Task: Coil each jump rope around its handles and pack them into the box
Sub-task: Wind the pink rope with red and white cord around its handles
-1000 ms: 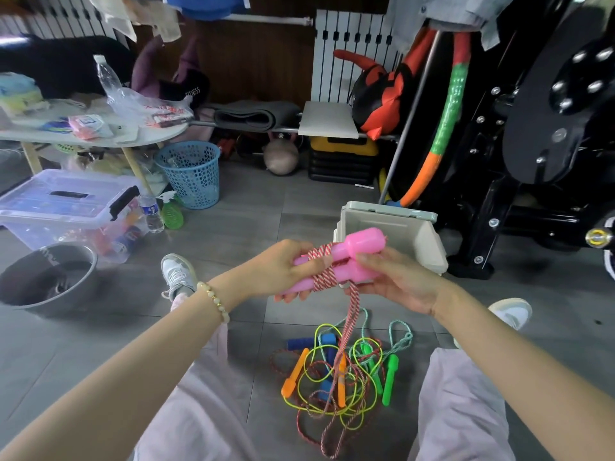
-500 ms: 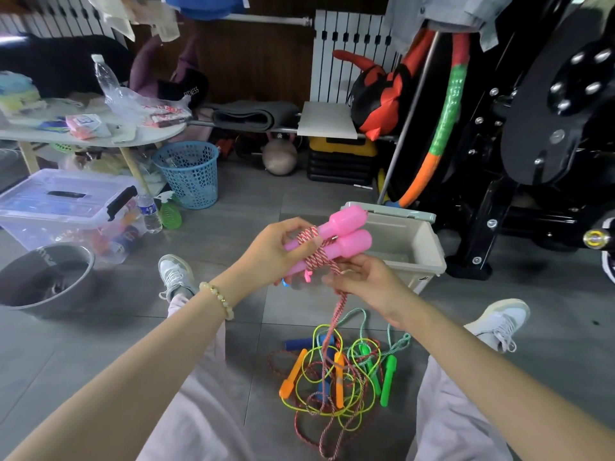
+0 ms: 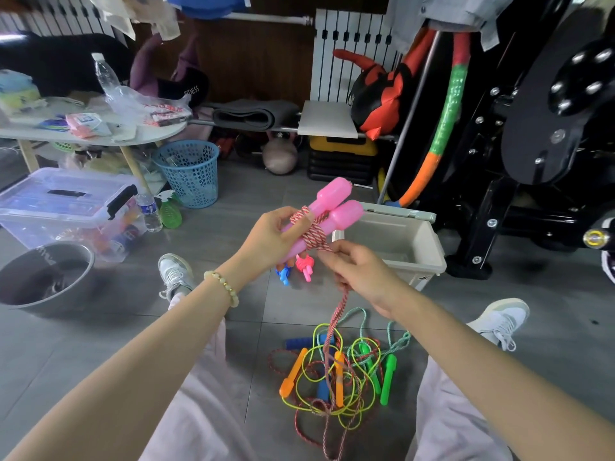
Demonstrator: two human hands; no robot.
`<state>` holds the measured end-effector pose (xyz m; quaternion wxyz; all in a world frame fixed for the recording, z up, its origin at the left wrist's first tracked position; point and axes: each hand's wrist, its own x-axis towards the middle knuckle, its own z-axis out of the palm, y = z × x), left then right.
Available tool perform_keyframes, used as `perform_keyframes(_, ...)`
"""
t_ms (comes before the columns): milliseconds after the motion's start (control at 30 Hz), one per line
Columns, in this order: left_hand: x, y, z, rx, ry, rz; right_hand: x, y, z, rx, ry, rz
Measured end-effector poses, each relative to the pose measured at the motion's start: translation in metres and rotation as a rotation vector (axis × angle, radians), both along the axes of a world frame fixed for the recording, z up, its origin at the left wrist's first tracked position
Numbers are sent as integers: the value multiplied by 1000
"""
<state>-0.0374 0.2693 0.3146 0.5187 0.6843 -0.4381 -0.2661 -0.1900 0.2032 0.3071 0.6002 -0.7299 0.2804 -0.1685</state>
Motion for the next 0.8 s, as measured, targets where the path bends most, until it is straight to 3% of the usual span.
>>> perform_keyframes(167, 2, 1, 1, 18, -42, 20, -3, -6, 10, -289, 128, -53)
perform_keyframes(333, 6, 3, 3, 30, -53, -14, -9, -17, 25, -242, 130, -78)
perform_keyframes(533, 5, 2, 8, 155, -258, -99, -14, -14, 43, -727, 349, 168)
perform_keyframes(667, 2, 8, 16, 259, -311, -293, -15, -21, 59, -988, 300, 283)
perform_keyframes(800, 0, 14, 26, 301, -279, -437, -15, -27, 69, -1015, 232, 289)
